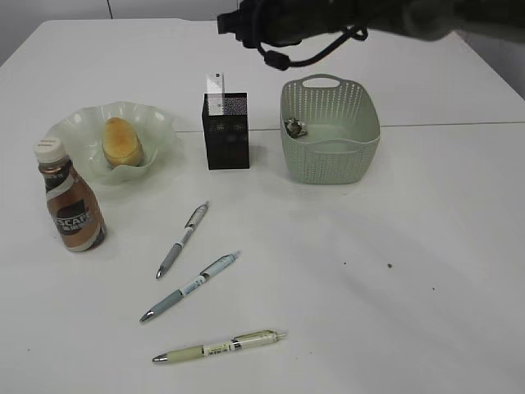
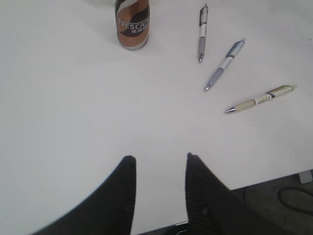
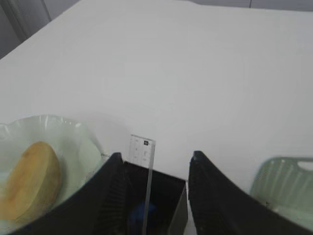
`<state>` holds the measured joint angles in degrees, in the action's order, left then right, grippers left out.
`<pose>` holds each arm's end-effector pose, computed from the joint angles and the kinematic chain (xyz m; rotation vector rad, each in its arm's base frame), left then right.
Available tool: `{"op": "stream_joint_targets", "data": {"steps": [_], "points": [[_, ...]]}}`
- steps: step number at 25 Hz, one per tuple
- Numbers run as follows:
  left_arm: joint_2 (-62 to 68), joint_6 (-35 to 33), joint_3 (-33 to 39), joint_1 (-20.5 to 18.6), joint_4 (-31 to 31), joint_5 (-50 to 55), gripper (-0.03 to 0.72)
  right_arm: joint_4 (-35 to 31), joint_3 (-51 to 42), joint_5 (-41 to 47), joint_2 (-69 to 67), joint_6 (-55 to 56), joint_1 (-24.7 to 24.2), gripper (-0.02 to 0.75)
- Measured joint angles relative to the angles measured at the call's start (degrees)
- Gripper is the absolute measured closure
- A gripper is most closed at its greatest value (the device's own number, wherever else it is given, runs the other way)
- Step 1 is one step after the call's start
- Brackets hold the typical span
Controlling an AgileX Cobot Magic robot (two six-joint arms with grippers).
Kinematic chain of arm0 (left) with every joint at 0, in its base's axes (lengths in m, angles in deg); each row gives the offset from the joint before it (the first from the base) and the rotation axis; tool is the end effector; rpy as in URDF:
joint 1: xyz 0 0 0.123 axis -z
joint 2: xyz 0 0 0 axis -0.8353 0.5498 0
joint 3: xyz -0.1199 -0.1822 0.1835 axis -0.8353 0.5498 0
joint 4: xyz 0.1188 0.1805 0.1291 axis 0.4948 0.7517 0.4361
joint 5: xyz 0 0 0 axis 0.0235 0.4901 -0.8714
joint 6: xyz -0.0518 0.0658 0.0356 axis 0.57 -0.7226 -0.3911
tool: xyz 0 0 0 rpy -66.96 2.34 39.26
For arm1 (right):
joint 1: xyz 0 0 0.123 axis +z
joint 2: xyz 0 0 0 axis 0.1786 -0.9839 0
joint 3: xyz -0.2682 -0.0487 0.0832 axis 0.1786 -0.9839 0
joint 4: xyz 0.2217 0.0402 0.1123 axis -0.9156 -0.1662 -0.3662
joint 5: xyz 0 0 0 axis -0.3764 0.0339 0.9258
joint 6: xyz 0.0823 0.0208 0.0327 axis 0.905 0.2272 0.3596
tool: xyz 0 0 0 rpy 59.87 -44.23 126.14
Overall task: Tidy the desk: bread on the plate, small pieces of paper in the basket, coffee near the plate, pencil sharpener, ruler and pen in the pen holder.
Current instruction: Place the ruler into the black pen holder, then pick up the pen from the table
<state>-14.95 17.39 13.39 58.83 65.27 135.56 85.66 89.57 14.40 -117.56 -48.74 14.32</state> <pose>0.0189 -0.0161 0.3172 0.1410 2.3206 -0.2112 0.4861 0.2218 0.2818 -0.3303 1.9859 0.3282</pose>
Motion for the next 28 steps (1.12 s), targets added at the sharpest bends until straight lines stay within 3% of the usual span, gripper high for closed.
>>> {"op": "stream_joint_targets", "data": {"steps": [12, 22, 28], "points": [[1.6, -0.8, 0.0, 0.0, -5.7, -4.1, 0.433, -3.1, 0.0, 50.2, 12.9, -0.5, 0.0, 0.419], [18.8, -11.7, -0.1, 0.0, -13.7, -7.4, 0.431, -9.0, 0.0, 53.2, 15.1, -5.8, 0.0, 0.420], [29.2, -18.0, -7.8, 0.0, -14.9, -8.3, 0.430, -9.0, -5.1, 53.3, 21.0, -7.2, 0.0, 0.420]]}}
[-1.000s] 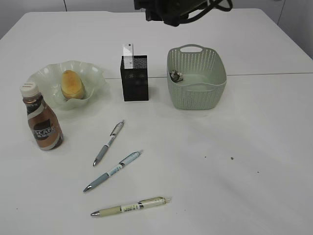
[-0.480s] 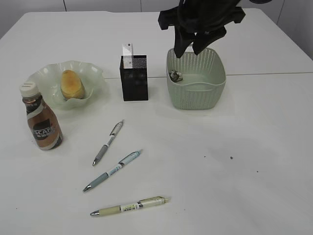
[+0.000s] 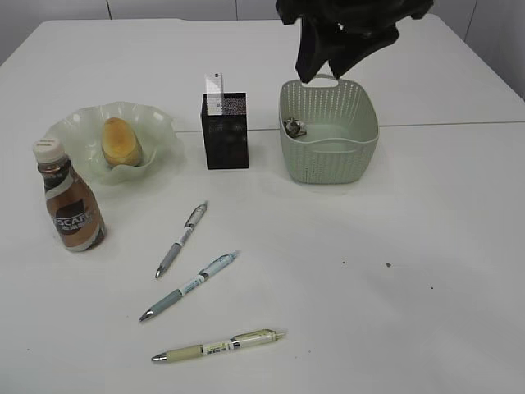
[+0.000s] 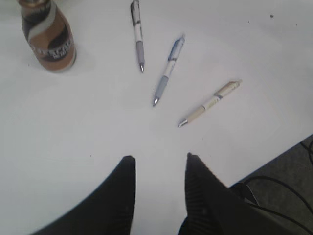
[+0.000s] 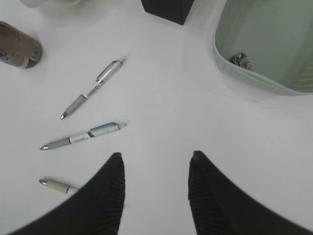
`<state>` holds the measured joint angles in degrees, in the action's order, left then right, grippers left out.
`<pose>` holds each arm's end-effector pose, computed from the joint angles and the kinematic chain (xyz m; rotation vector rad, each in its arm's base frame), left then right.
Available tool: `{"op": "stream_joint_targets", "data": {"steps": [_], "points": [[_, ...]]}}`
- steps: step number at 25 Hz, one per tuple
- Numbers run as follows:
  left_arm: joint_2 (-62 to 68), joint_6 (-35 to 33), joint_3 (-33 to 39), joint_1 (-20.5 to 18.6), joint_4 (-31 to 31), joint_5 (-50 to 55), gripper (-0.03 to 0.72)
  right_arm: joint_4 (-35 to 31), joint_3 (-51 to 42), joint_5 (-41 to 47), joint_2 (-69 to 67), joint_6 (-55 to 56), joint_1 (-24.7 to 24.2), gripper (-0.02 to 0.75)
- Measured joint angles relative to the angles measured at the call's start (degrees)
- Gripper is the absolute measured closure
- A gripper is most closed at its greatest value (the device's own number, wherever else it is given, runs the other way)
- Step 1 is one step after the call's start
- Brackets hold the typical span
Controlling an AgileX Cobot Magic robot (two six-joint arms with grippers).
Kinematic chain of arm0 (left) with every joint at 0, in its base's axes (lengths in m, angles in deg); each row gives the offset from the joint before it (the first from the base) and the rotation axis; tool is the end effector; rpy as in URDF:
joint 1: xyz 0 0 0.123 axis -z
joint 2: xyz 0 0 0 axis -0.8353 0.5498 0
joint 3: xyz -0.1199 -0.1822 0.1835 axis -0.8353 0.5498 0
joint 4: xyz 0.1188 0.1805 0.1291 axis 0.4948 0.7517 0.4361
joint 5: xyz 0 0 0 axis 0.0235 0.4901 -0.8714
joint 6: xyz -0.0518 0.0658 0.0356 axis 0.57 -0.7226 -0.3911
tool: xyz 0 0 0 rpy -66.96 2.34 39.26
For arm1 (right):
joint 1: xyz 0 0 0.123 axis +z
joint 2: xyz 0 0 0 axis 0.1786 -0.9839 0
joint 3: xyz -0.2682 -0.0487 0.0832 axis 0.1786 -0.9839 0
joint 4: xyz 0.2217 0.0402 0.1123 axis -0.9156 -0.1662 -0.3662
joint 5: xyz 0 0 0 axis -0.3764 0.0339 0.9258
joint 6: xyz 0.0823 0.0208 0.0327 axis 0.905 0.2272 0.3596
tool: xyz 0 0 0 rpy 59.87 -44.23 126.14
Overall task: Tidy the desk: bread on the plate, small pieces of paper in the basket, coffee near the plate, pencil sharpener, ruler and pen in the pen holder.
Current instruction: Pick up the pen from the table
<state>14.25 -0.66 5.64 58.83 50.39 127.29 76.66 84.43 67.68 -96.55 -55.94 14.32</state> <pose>0.1283 -0.0393 0.3338 0.4140 2.4377 -0.4303 0.3592 0.1769 0.3672 -0.5641 2.6125 0.3177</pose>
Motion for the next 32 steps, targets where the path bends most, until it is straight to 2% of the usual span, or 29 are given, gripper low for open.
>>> {"op": "stream_joint_targets", "data": {"steps": [3, 6, 10, 14, 17, 25, 32], "points": [[5.9, -1.2, -6.0, 0.0, -0.1, 0.1, 0.430, 0.0, -4.7, 0.1, 4.7, -1.2, 0.0, 0.421], [12.8, -2.3, -12.0, 2.3, -0.1, 0.6, 0.430, 0.0, -9.2, 0.1, 9.8, -1.6, 0.0, 0.421], [21.7, -2.8, -18.1, 10.1, 1.6, 0.8, 0.430, 0.0, -14.1, 0.1, 16.0, -1.6, 0.0, 0.421], [30.2, -2.9, -22.6, 19.0, 6.8, 0.4, 0.430, 0.6, -20.2, 0.1, 21.7, -1.6, 0.0, 0.423], [37.2, -2.4, -25.6, 22.9, 9.9, 0.2, 0.430, 1.6, -26.5, 0.1, 26.7, -1.6, 0.0, 0.423], [55.0, -2.3, -33.7, 25.9, 12.8, -2.3, 0.430, 2.8, -43.7, 0.1, 43.2, -1.8, 0.0, 0.423], [64.7, -2.3, -36.2, 28.4, 13.9, -4.1, 0.430, 3.0, -50.9, 0.3, 54.8, -1.8, 0.0, 0.423]]}}
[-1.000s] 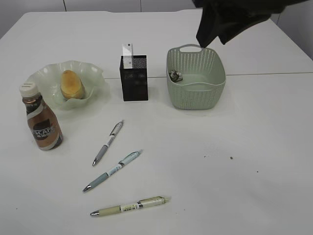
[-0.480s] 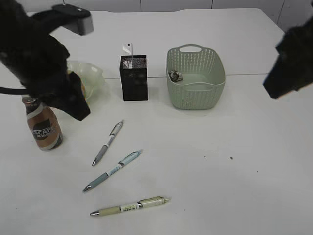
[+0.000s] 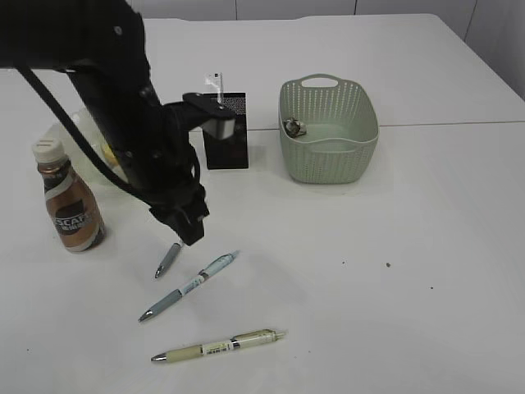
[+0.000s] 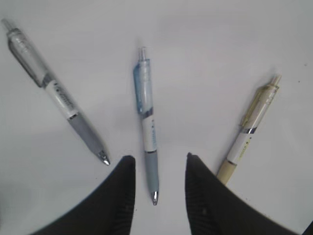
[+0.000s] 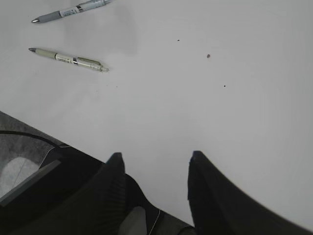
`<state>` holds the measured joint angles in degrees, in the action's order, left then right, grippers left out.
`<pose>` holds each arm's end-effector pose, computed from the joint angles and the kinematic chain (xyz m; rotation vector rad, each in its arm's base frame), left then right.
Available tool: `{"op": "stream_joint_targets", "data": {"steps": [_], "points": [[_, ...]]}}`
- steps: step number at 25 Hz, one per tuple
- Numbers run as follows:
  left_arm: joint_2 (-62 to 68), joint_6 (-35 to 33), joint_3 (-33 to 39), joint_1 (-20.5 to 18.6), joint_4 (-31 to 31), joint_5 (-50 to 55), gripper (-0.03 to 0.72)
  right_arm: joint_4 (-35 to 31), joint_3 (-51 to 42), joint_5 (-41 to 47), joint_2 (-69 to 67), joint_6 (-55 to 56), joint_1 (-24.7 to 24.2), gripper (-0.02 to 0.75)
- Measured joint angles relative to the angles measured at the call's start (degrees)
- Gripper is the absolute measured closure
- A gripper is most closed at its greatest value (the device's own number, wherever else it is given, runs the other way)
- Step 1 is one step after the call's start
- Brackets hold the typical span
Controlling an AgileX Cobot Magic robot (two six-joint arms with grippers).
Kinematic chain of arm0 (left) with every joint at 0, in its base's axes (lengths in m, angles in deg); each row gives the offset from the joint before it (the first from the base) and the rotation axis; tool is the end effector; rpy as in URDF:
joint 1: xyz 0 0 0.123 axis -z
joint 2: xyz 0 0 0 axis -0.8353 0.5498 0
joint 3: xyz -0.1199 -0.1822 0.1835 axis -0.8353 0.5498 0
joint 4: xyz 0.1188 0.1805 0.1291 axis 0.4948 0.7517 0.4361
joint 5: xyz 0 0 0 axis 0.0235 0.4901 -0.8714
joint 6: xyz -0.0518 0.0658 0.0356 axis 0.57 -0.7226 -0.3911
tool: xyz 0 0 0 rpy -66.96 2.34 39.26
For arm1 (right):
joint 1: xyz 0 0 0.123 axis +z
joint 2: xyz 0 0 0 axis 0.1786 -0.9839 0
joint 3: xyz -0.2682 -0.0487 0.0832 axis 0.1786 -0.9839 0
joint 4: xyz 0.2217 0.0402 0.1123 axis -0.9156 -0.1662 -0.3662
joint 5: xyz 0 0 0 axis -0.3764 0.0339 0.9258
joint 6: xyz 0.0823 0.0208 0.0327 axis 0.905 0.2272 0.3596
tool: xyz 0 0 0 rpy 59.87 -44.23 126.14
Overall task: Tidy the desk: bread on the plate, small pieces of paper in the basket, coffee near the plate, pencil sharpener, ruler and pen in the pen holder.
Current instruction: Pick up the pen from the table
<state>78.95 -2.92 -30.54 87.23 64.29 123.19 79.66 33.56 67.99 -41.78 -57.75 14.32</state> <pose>0.3302 -0.2128 0.2077 1.2561 2.7113 -0.2749 0.1234 0.0640 0.3684 -0.5991 2.5339 0.2492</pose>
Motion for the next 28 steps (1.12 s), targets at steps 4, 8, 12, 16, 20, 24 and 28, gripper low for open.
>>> {"op": "stream_joint_targets", "data": {"steps": [4, 8, 12, 16, 20, 24, 28], "points": [[3.9, 1.0, -0.1, 2.0, 0.7, -0.8, 0.431, 0.0, -2.8, 0.1, 3.4, 0.0, 0.0, 0.423], [7.9, 3.3, -0.1, 2.7, 1.3, -2.4, 0.432, 0.6, -3.9, 0.2, 5.5, -0.1, 0.0, 0.424], [11.2, 5.8, -0.2, 2.7, 3.5, -2.9, 0.432, 1.4, -3.9, 0.2, 7.2, -0.1, 0.0, 0.424], [13.2, 6.7, -0.2, 2.7, 5.4, -3.6, 0.432, 1.7, -3.9, 0.4, 7.9, -0.1, 0.0, 0.423], [13.6, 7.6, -0.3, 2.7, 7.3, -5.1, 0.432, 1.8, -3.9, 0.4, 8.0, -0.2, 0.0, 0.423], [14.0, 7.7, -0.5, 2.7, 7.9, -6.0, 0.432, 1.8, -3.9, 0.4, 8.0, -0.2, 0.0, 0.424], [14.0, 7.7, -0.5, 2.7, 7.9, -6.2, 0.432, 1.8, -3.9, 0.4, 8.0, -0.2, 0.0, 0.424]]}}
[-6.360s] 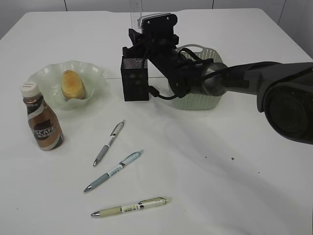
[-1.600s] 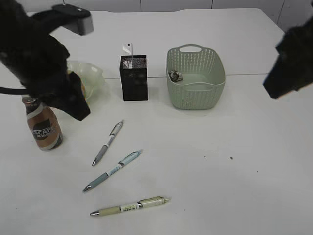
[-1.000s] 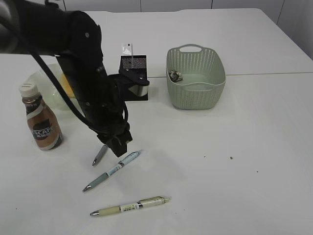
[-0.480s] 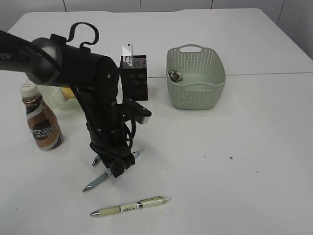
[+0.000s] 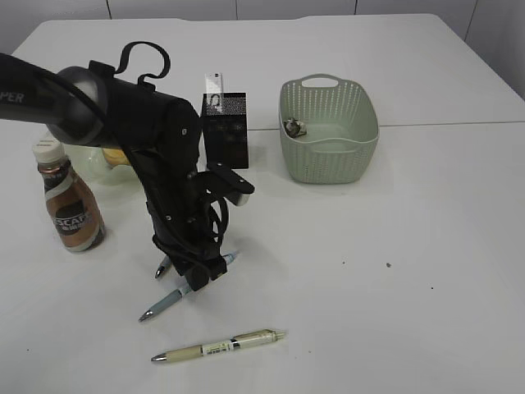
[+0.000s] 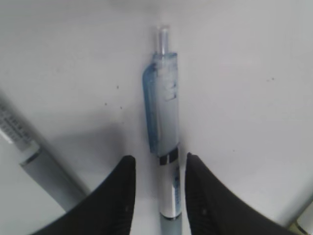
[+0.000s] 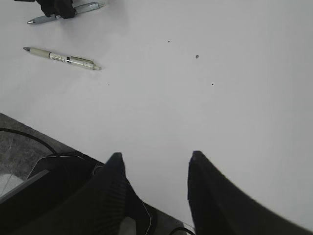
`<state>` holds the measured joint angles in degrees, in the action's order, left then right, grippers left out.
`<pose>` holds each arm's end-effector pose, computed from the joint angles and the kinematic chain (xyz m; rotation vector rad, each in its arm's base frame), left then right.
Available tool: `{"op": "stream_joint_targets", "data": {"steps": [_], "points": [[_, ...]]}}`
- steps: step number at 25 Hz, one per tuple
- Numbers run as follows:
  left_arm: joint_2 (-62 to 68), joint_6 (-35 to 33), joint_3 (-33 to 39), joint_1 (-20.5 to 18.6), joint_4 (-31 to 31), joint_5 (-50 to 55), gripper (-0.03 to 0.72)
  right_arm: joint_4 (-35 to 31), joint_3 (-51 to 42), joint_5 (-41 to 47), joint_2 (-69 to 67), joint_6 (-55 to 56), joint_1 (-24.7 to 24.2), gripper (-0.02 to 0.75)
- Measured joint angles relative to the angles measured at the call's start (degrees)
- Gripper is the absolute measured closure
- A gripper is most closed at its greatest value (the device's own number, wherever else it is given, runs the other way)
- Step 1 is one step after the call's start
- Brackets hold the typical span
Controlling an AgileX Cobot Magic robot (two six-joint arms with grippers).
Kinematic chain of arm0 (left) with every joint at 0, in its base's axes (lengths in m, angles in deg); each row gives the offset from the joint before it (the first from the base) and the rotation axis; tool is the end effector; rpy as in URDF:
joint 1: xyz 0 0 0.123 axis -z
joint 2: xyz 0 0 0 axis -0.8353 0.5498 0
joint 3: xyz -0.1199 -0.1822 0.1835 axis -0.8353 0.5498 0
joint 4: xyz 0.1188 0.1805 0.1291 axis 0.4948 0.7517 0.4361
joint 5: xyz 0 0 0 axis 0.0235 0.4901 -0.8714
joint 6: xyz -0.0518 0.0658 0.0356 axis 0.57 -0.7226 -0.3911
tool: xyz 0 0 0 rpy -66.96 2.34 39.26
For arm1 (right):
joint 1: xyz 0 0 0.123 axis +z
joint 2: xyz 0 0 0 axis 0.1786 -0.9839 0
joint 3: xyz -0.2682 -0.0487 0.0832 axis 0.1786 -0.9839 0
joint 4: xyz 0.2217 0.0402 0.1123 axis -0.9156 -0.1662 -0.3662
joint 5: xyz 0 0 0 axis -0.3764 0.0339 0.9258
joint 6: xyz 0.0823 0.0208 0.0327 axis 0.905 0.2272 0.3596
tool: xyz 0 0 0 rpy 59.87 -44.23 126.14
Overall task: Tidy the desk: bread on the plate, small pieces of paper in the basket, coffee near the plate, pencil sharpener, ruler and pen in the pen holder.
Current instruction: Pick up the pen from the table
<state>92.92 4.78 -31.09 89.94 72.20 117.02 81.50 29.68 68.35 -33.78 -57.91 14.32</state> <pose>0.3424 -0.2299 0.1111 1.2663 2.8545 -0.0778 0.0939 0.0475 0.3655 -0.5910 2.4653 0.2184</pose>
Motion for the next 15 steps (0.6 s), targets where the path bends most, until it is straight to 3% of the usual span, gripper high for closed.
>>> {"op": "stream_joint_targets", "data": {"steps": [11, 15], "points": [[1.0, 0.0, -0.1, 0.0, 0.1, 0.1, 0.434, 0.0, 0.0, 0.0, 0.0, -0.1, 0.0, 0.425], [1.1, 0.1, -0.3, 0.0, 0.2, 0.1, 0.513, 0.0, 0.0, 0.0, 0.0, -0.1, 0.0, 0.425]]}}
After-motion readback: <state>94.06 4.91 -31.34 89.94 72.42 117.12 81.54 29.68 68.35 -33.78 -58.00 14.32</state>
